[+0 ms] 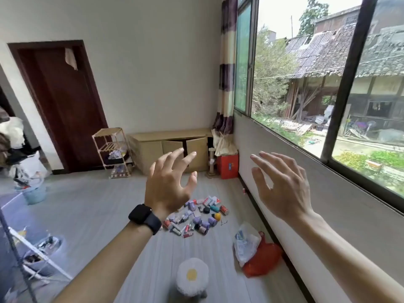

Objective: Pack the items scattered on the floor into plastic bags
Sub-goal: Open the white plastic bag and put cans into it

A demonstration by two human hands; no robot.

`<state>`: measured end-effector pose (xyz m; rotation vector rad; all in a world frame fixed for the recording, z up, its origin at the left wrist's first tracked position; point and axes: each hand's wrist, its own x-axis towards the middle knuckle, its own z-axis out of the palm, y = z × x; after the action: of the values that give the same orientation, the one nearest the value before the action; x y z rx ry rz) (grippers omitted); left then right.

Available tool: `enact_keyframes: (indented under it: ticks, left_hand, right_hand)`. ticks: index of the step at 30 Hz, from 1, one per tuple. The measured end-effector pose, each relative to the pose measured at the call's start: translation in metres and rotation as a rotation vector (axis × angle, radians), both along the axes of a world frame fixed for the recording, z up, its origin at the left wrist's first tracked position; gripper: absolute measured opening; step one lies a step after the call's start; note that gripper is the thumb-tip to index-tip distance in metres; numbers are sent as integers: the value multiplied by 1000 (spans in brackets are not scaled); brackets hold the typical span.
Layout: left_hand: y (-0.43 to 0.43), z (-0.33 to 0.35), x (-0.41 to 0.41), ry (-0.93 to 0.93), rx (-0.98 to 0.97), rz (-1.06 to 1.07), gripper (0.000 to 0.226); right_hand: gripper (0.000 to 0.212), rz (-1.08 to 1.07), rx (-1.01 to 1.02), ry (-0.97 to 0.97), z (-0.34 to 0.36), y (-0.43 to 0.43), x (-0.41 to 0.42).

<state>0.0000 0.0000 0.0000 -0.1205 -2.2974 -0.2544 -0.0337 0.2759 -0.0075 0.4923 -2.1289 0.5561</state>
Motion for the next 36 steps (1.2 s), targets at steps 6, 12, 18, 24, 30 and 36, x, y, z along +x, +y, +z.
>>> enact_keyframes:
  ticks: [6,12,18,24,30,36]
  left_hand:
    - [34,-55,-51,-155,3,-9,52]
    - [37,-102,-123,-288,16,-25,53]
    - [23,-134,-243,-404,-4,-33,57]
    - [15,-172,-359,-504,7,-57,49]
    - [8,-213,-457,-653,-23,-78,48]
    - [1,-259,-551,-769,-46,-94,45]
  right_hand:
    - [38,-32,33,-134,-48,25,-33]
    - [39,-82,102,-325,-98,28,-98]
    - [39,-151,166,-476,-136,25,-193]
    - [45,-254,134,-609,-178,28,-280]
    - [37,-350,94,-756,-221,26,-363]
    - [39,-360,16,-934,-271,15,-452]
